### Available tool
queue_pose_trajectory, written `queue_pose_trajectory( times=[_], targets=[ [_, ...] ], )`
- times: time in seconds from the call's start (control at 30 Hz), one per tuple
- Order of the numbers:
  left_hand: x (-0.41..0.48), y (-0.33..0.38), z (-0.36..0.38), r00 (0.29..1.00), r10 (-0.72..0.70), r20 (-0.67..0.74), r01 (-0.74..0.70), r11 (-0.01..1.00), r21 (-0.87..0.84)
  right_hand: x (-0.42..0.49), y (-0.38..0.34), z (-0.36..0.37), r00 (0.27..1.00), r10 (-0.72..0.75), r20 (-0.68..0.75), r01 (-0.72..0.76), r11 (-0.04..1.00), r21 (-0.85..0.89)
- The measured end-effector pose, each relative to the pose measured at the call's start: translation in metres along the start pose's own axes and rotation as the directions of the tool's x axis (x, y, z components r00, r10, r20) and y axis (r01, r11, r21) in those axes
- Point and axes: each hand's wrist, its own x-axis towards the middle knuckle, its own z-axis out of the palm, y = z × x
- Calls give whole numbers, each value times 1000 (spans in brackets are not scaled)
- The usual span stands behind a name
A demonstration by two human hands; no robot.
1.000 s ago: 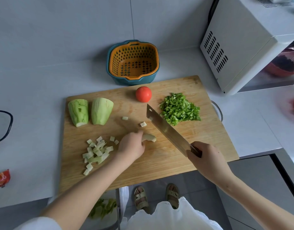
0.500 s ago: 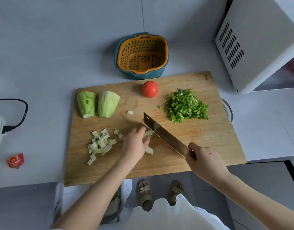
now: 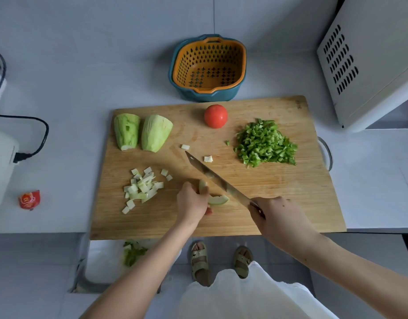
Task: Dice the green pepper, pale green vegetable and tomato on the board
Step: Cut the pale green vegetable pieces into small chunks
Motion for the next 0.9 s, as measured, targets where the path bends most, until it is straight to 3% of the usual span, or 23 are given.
queue_pose_trajectory(
  times=[0.23,0.33,0.43,0.53,0.6,0.9],
  targets=[
    [-2,-5,-4,1000,-6,28,9,992,-129,0,-8,-5,999,-52,16,54,990,-128],
    [0,-5,-6,998,30,57,-25,997,-76,1,-10,-1,998,-62,20,64,985,-163],
    [2,-10,-4,957,290,-20,-278,933,227,1,-11,4,998,-66,-6,64,982,-175],
    [4,-17,-3,821,567,-70,-487,758,434,0,-12,7,996,-69,-63,58,985,-162],
    [6,-19,-3,784,619,-43,-545,720,430,1,-14,5,999,-46,-24,41,983,-180],
    [11,-26,-5,775,629,-53,-601,761,243,2,-14,3,998,-34,-47,30,997,-78]
  ],
)
